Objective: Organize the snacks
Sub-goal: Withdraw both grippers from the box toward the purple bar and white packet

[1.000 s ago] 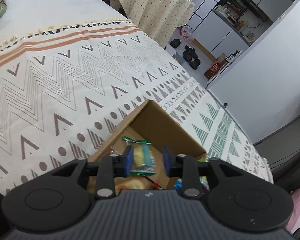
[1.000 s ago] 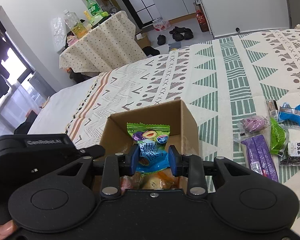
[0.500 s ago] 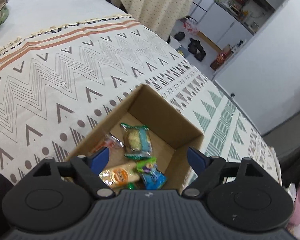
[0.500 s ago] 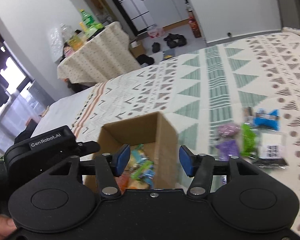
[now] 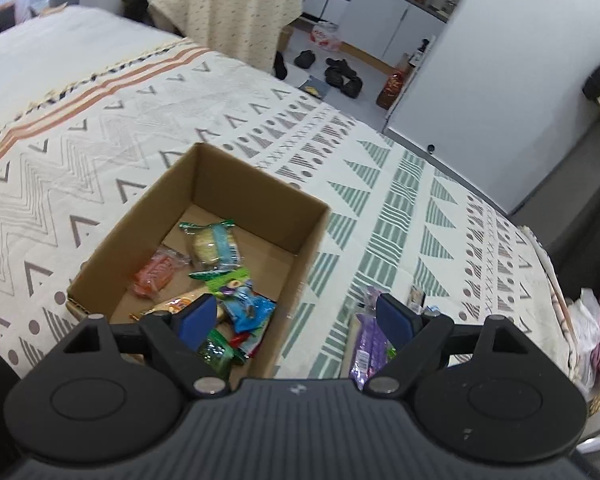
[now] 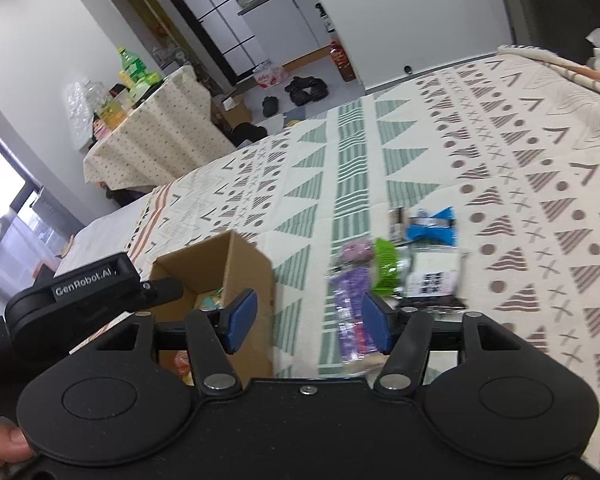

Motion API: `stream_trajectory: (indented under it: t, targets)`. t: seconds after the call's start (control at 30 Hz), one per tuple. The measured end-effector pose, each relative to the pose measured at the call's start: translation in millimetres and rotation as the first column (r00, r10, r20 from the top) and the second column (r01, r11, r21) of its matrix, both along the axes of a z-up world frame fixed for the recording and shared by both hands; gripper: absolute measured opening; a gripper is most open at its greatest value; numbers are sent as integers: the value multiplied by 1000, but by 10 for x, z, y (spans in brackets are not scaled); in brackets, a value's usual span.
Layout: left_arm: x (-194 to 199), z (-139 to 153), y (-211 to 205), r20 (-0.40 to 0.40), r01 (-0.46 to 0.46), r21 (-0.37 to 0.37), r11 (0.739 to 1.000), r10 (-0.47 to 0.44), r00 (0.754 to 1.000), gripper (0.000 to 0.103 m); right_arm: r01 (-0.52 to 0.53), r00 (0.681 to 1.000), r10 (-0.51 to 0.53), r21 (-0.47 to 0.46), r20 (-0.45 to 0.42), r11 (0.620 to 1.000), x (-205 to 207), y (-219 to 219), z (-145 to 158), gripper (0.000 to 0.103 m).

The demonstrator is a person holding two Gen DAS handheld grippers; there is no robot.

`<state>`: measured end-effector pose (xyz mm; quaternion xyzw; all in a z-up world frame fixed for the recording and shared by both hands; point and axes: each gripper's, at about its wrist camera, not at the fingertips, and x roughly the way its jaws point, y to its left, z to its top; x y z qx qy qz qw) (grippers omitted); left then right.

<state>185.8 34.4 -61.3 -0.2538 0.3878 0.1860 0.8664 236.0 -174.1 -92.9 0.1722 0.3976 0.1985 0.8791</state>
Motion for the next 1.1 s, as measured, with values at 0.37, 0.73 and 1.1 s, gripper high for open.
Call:
stream_trajectory:
  t: [0.37, 0.73, 1.1]
  targets:
    - [54, -46, -403, -2, 107, 34, 994, -107, 994, 91, 63, 998, -63, 17, 2, 998, -33, -532, -14, 78]
    - [213, -302, -732, -73, 186, 36, 982, -183, 980, 91, 94, 994, -89, 79, -58, 992, 28, -958, -356, 78]
    - [482, -597, -753, -127, 140, -11, 990, -140, 982, 84, 96, 988, -80, 119, -130, 988, 311, -979, -713, 75]
